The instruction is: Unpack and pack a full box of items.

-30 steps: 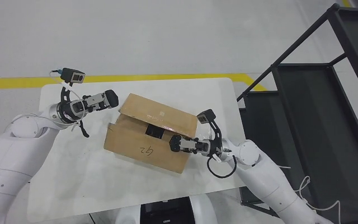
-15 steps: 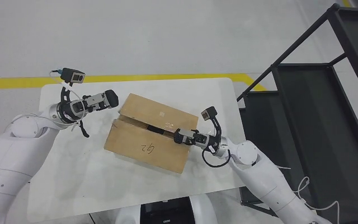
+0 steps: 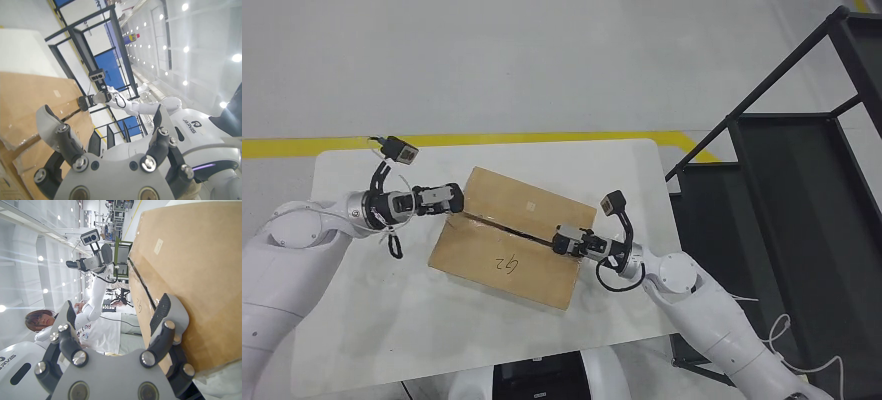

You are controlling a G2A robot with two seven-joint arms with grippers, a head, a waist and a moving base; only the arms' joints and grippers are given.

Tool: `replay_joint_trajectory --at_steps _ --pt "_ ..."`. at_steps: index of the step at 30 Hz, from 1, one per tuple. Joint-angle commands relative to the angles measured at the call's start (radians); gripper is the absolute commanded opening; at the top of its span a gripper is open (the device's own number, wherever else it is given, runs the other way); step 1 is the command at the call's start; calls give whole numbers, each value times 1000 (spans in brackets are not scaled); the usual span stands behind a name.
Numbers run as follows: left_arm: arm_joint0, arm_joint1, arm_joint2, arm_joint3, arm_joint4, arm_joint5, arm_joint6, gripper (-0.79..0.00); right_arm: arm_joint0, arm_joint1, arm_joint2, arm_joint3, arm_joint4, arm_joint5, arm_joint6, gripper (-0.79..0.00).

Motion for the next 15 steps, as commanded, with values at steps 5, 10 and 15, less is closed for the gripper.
replay_joint_trajectory --at_steps 5,10,15 --pt "-28 -10 16 35 117 45 -32 0 5 -2 4 5 5 -3 16 0" --pt "-47 -31 39 92 149 21 -12 0 4 -3 14 -2 5 -10 23 0" --pt "-61 -54 60 132 113 1 -32 0 -9 -1 29 -14 6 -15 29 0"
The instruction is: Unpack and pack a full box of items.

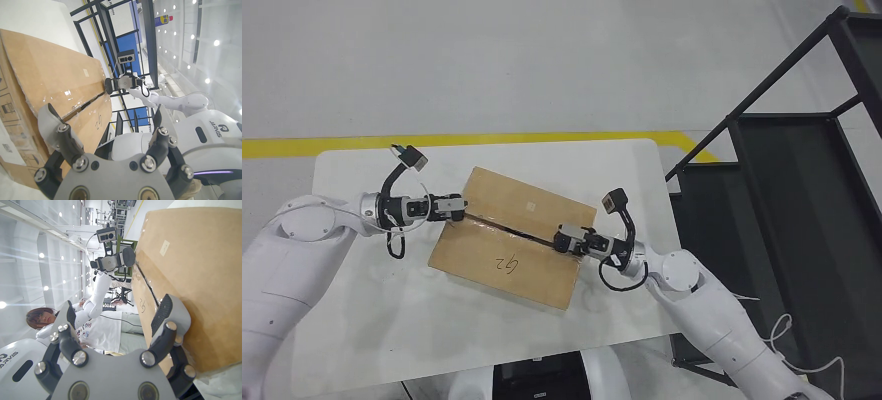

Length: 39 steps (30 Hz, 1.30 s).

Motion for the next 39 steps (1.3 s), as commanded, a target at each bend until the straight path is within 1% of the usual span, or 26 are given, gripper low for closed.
replay_joint_trajectory --at_steps 1,11,19,22,27,31,33,35,39 --pt "-8 -9 8 20 -16 0 -13 0 -7 1 7 -4 3 -1 2 0" --pt "-45 -45 43 102 28 3 -28 0 -31 3 30 -24 4 -6 9 0" --pt "-45 -45 43 102 28 3 -28 0 -58 8 64 -74 12 -20 30 0" --pt "-45 -45 43 102 28 3 -28 0 -104 20 135 -101 13 -44 21 0" --pt "-45 -45 43 102 28 3 -28 0 -218 41 291 -122 -4 -62 -53 0" --pt "-45 -45 43 102 28 3 -28 0 -276 50 378 -91 -63 -17 -137 0" --pt "-45 -45 43 102 28 3 -28 0 -281 52 398 -67 -171 41 -198 0" --pt "-45 -45 43 102 28 3 -28 0 -277 51 389 -67 -258 99 -259 0" --pt "-45 -45 43 102 28 3 -28 0 -250 45 350 -38 -399 177 -340 0"
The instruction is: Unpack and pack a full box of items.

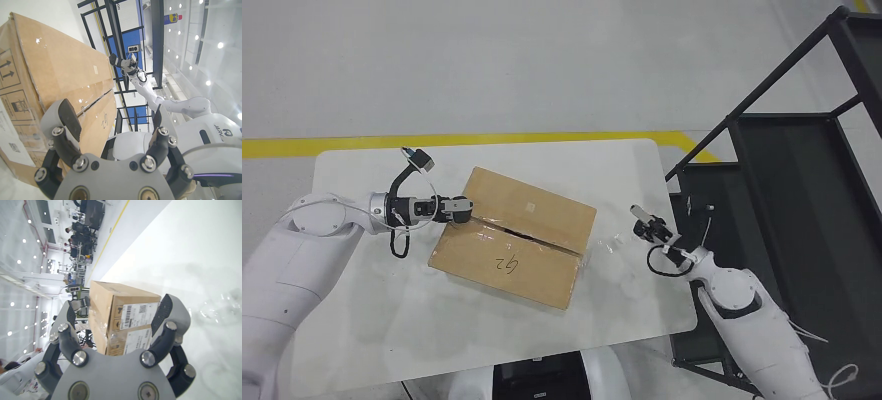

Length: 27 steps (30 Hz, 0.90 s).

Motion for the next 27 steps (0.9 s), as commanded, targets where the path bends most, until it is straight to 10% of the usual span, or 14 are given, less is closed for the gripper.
replay_joint_trajectory --at_steps 1,13,27 --pt "0 0 0 0 0 0 0 0 16 -3 -21 17 -74 40 -36 0" --pt "0 0 0 0 0 0 0 0 82 -5 -82 86 -367 249 -28 0" --pt "0 0 0 0 0 0 0 0 109 -3 -113 101 -489 254 32 0"
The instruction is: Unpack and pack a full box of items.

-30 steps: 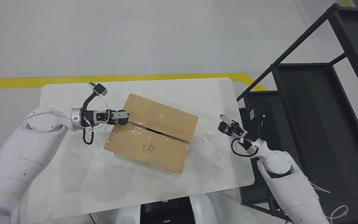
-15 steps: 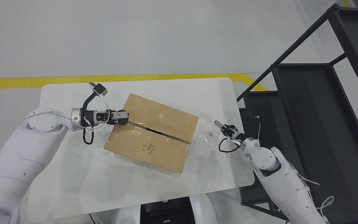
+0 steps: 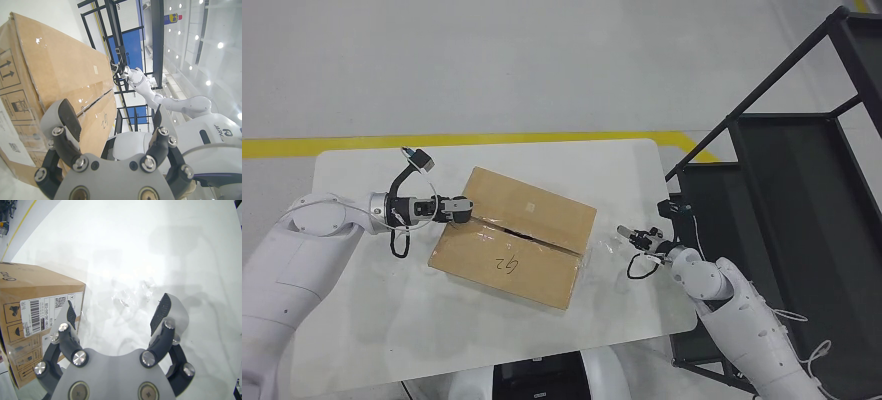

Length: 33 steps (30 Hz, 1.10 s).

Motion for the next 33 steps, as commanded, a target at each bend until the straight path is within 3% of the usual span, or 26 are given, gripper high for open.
replay_joint_trajectory --at_steps 1,9,28,29,31,33 --pt "0 0 0 0 0 0 0 0 0 0 0 0 0 0 0 0" --pt "0 0 0 0 0 0 0 0 0 0 0 0 0 0 0 0" --pt "0 0 0 0 0 0 0 0 67 -15 -88 76 -339 178 -77 -9" --pt "0 0 0 0 0 0 0 0 70 -17 -92 80 -339 181 -81 -92" --pt "0 0 0 0 0 0 0 0 76 -20 -103 93 -356 183 -89 -394" --pt "0 0 0 0 0 0 0 0 79 -23 -108 99 -356 176 -91 -372"
